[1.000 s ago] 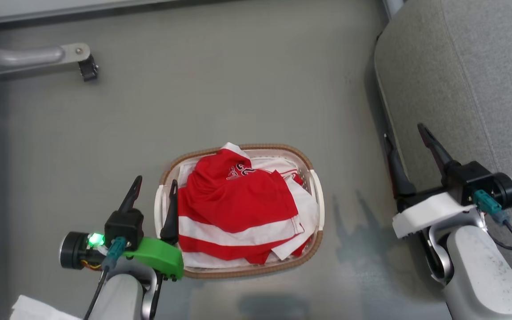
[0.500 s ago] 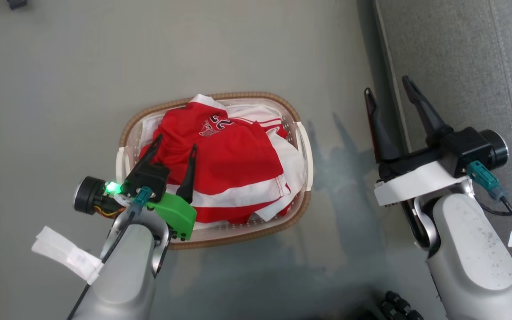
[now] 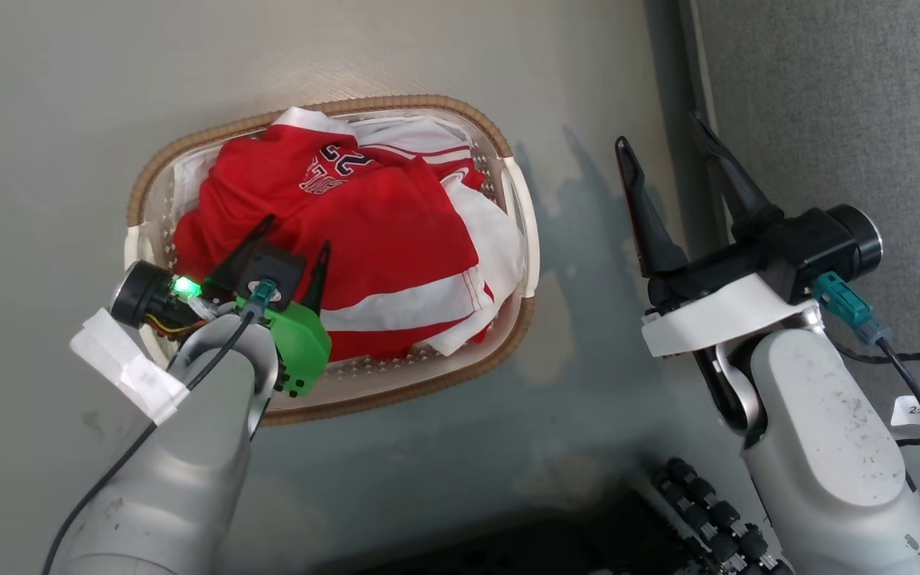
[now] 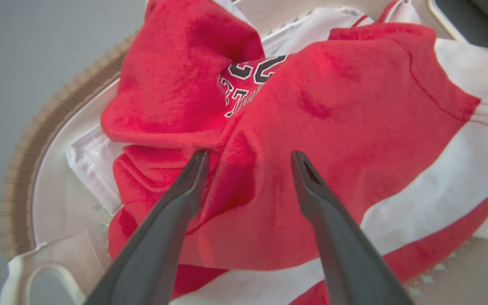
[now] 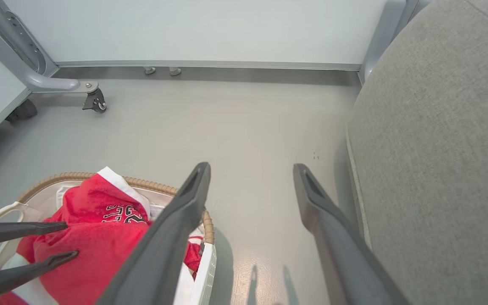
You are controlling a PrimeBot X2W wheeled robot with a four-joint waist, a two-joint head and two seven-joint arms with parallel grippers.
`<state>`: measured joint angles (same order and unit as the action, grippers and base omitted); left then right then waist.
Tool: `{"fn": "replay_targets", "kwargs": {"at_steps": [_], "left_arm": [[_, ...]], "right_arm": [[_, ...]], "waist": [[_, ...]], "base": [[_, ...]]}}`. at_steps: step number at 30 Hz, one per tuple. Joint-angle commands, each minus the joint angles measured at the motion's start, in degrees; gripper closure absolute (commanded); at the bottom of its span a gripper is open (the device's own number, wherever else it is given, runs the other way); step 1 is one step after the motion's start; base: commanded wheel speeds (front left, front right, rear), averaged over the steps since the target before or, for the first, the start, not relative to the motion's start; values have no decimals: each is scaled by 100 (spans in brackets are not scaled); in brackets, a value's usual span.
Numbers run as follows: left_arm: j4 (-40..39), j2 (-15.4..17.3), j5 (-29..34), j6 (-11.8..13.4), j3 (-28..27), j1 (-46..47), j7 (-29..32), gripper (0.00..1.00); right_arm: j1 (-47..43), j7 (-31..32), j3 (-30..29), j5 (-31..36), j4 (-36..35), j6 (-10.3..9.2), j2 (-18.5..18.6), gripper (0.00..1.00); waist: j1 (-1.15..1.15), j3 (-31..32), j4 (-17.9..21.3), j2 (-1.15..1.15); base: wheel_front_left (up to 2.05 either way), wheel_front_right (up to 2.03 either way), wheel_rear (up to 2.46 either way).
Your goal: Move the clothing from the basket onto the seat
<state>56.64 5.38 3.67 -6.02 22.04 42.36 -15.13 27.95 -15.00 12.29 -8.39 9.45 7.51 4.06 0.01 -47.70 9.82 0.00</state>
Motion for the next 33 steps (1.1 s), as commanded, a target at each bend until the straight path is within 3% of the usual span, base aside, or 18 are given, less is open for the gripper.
{"fn": "replay_targets", "kwargs": {"at_steps": [1, 8, 17, 18, 20, 22, 33], "left_arm": [[144, 73, 52, 52, 33, 204, -4, 0], [917, 67, 183, 246, 201, 714, -3, 0], [1553, -30, 277, 94, 519, 1137, 220, 0], [1581, -47, 268, 61, 538, 1161, 285, 7], [1631, -80, 253, 20, 593, 1186, 421, 71], [1669, -103, 188, -14, 616, 1183, 525, 100], [1680, -227, -605, -150, 566, 764, 239, 100]], "right_arm": [[85, -27, 21, -35, -8, -4, -30, 0], [83, -27, 122, -70, 17, -4, -65, 0], [59, -27, 221, -128, 1, -4, -99, 0], [62, -27, 222, -131, 6, -4, -101, 0], [78, -27, 226, -137, 18, -4, -103, 0], [95, -27, 225, -141, 30, -4, -101, 0], [-76, -27, 263, -356, 454, -4, -104, 0]], "waist": [[-1, -175, 138, 0], [-1, -332, 254, 0], [-1, -465, 335, 0], [-1, -479, 335, 0], [-1, -495, 338, 0], [-1, -499, 339, 0], [-1, -6, 289, 0]], "base": [[0, 0, 0], [0, 0, 0], [0, 0, 0], [0, 0, 0], [0, 0, 0], [0, 0, 0], [0, 0, 0]]}}
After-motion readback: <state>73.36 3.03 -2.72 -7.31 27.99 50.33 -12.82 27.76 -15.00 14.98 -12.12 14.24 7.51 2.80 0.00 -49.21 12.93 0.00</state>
